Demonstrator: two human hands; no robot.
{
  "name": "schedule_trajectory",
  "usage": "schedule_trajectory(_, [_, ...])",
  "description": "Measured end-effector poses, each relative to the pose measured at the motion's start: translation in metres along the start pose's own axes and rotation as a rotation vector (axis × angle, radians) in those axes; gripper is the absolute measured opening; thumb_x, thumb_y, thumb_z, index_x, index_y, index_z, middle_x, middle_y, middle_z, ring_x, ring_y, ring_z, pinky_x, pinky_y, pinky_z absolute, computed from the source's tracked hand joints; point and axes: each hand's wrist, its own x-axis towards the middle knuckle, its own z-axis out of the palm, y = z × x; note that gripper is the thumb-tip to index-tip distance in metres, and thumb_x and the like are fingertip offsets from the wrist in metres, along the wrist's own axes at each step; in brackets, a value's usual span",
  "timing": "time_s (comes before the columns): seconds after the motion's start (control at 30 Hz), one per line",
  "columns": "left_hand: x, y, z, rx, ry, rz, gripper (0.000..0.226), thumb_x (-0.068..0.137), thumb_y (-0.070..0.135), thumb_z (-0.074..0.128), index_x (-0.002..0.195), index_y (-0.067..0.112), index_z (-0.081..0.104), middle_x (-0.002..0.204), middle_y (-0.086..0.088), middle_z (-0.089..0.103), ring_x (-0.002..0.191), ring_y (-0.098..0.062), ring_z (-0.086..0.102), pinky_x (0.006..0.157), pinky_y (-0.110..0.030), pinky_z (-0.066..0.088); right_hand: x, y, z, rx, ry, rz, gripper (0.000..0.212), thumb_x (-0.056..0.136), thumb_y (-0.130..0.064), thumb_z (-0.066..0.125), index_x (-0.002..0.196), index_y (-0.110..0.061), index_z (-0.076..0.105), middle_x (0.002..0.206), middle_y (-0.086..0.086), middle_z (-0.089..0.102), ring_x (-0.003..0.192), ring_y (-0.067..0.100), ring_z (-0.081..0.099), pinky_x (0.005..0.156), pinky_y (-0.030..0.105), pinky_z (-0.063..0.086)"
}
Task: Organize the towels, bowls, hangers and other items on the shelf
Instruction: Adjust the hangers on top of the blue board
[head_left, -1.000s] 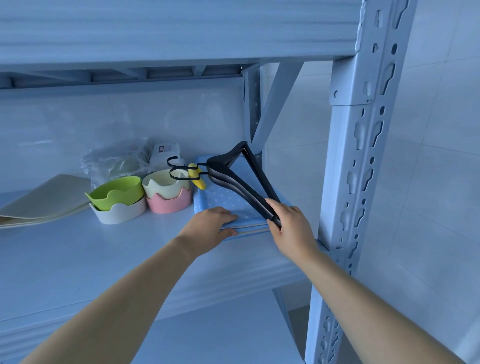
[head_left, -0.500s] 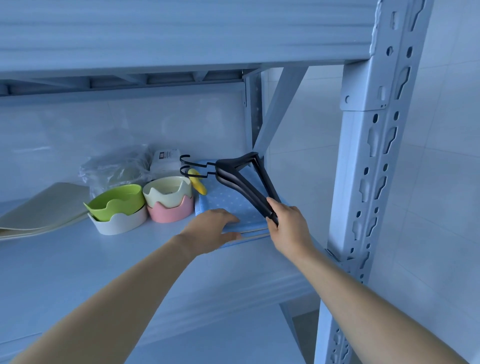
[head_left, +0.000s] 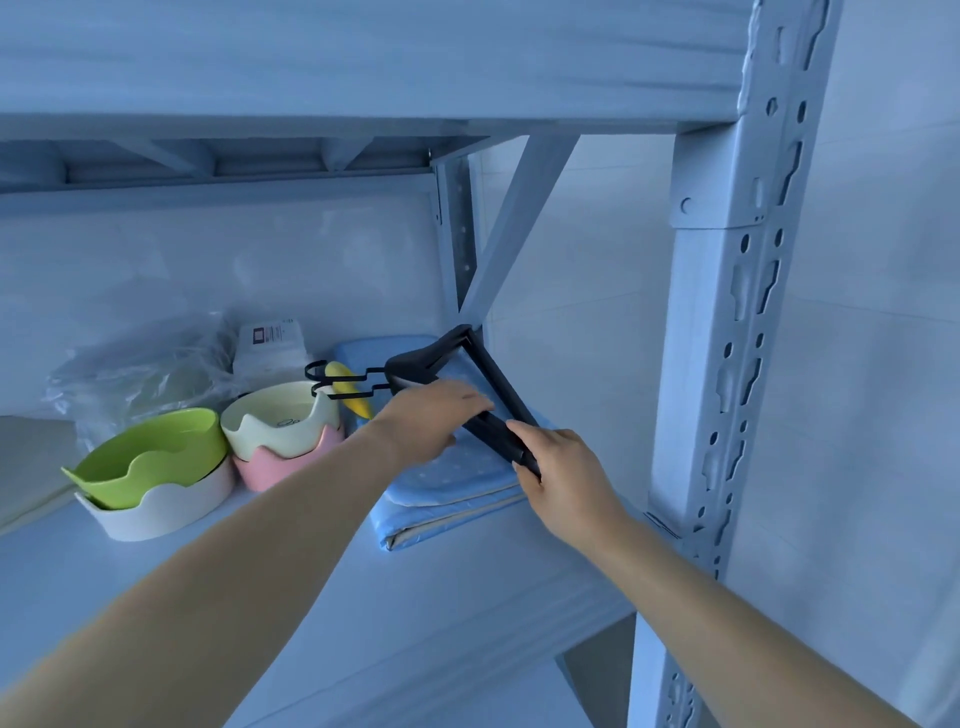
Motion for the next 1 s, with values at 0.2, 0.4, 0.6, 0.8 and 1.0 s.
schedule_trajectory(0.2, [0.022,0.005,-0.003,0.141,-0.049,0.097,0.02,0.089,0.004,0.05,0.088,0.022,0.043,0.088,0.004,0.054,0.087,-0.018,0.054,0.07,-0.036,0.049,-0.001,0.001,0.002,-0.003,0.024,0.004,0.044,0.092,-0.014,0.05,0.135,-0.016,0.045,0.103,0.004,0.065,0.099,0.026,0.049,0.078,0.037,0.046])
schedule_trajectory(0.4, [0.021,-0.007,-0.016,0.178,-0.045,0.12,0.028,0.088,-0.001,0.044,0.087,0.026,0.038,0.087,0.005,0.053,0.083,-0.017,0.05,0.065,-0.033,0.045,0.008,-0.002,0.002,0.017,0.069,-0.046,0.046,0.089,-0.01,0.053,0.134,-0.017,0.046,0.103,0.0,0.066,0.096,0.025,0.05,0.073,0.035,0.047])
schedule_trajectory(0.6, [0.025,-0.031,-0.026,0.21,-0.03,0.057,0.026,0.086,-0.001,0.044,0.095,0.024,0.047,0.084,0.009,0.051,0.081,-0.015,0.049,0.062,-0.031,0.042,0.038,-0.009,0.0,0.008,0.042,-0.099,0.046,0.09,-0.009,0.051,0.135,-0.017,0.044,0.106,0.002,0.065,0.096,0.026,0.05,0.077,0.041,0.048])
schedule_trajectory(0.8, [0.028,-0.056,-0.017,0.212,-0.052,-0.05,0.025,0.083,0.001,0.045,0.09,0.024,0.05,0.08,0.009,0.051,0.078,-0.015,0.05,0.057,-0.027,0.035,0.069,-0.013,0.015,0.02,-0.027,-0.127,0.045,0.092,-0.009,0.047,0.135,-0.017,0.043,0.105,0.006,0.064,0.095,0.026,0.048,0.077,0.039,0.047])
schedule_trajectory(1.0, [0.033,-0.061,0.007,0.191,-0.121,-0.127,0.017,0.088,0.007,0.046,0.092,0.024,0.049,0.091,0.006,0.057,0.087,-0.017,0.053,0.062,-0.031,0.039,0.08,-0.003,0.04,0.059,-0.112,-0.084,0.047,0.092,-0.01,0.047,0.138,-0.018,0.041,0.111,0.005,0.062,0.1,0.026,0.046,0.082,0.04,0.047])
